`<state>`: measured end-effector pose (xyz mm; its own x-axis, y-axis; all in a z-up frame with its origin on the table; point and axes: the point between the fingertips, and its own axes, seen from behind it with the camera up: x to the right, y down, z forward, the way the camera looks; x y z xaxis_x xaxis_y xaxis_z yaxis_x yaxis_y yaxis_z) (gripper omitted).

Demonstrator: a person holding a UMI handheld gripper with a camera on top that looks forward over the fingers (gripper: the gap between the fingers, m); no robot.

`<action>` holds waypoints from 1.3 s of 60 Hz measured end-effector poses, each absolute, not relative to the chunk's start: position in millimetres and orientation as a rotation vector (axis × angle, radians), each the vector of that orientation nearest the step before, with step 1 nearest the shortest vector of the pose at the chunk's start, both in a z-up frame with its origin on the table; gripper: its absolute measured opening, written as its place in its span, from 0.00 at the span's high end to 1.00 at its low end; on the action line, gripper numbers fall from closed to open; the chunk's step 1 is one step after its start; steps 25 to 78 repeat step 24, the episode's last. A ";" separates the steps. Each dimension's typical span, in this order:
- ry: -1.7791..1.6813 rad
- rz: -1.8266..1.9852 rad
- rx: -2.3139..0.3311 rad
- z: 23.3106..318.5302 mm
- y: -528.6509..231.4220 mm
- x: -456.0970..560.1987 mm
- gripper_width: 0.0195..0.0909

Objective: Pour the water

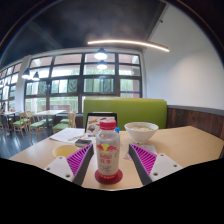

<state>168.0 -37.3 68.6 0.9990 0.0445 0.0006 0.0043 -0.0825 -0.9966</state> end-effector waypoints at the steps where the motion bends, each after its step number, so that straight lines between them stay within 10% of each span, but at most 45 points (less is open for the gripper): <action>1: -0.036 0.037 -1.650 70.9 -42.5 167.9 0.14; 24: 0.017 0.116 -1.646 112.9 -220.8 158.4 0.13; 78: 0.017 0.116 -1.646 112.9 -220.8 158.4 0.13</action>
